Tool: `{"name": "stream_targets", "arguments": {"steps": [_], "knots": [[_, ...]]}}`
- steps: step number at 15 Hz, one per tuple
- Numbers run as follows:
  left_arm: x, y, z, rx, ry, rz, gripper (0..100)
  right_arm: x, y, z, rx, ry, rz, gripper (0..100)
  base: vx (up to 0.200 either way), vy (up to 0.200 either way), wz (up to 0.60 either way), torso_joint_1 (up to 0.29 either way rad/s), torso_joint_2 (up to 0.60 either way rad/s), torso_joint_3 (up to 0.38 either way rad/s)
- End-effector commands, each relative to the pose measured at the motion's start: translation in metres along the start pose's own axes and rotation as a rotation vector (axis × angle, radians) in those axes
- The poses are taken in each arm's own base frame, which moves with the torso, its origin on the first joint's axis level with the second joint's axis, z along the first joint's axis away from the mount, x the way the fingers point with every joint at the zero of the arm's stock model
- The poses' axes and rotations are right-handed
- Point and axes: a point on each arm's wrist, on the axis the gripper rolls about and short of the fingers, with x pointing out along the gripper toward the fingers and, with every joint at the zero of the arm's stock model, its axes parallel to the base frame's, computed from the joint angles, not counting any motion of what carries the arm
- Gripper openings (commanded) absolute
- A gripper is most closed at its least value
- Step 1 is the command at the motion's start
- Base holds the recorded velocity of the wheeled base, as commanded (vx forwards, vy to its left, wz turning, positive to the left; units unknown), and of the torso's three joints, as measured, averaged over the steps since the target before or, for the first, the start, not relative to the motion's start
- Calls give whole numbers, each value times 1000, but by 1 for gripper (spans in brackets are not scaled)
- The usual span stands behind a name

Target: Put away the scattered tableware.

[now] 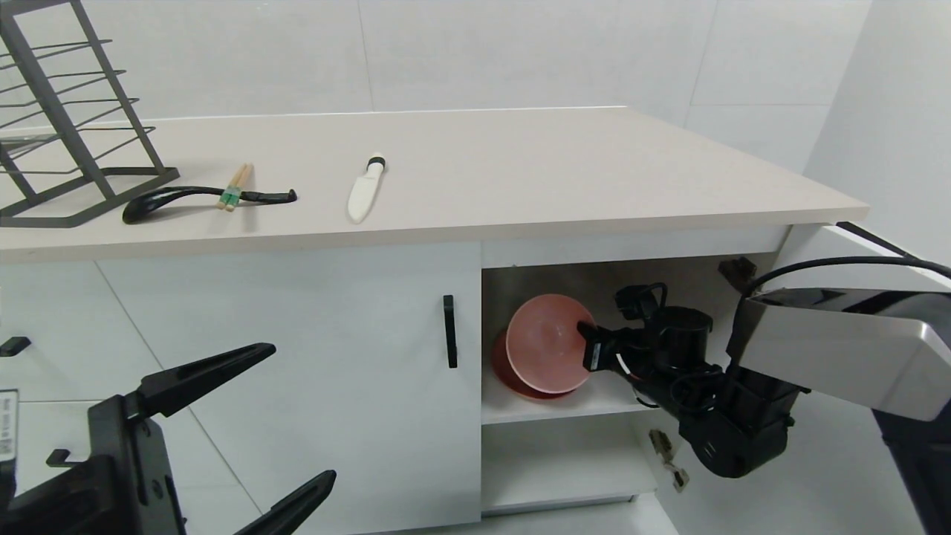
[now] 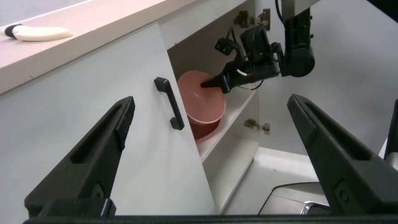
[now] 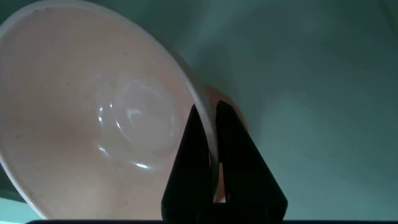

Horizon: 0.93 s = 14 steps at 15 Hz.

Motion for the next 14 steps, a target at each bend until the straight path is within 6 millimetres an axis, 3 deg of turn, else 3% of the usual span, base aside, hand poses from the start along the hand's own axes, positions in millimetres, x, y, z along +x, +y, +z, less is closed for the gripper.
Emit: {"name": "stream_targets", "arguments": {"steps": [1, 3, 7, 14], "knots": [[1, 0, -1, -1, 6, -1, 100, 5, -2, -11, 1, 28, -3, 0, 0, 0, 0, 0, 0, 0], [0, 0, -2, -3, 12, -2, 100, 5, -2, -13, 1, 36, -5, 0, 0, 0, 0, 0, 0, 0], [1, -1, -5, -10, 35, -7, 100, 30, -3, -10, 2, 64, -12, 0, 0, 0, 0, 0, 0, 0], [2, 0, -6, -12, 39, -6, 100, 30, 1, -16, -4, 81, -11, 0, 0, 0, 0, 0, 0, 0]]}}
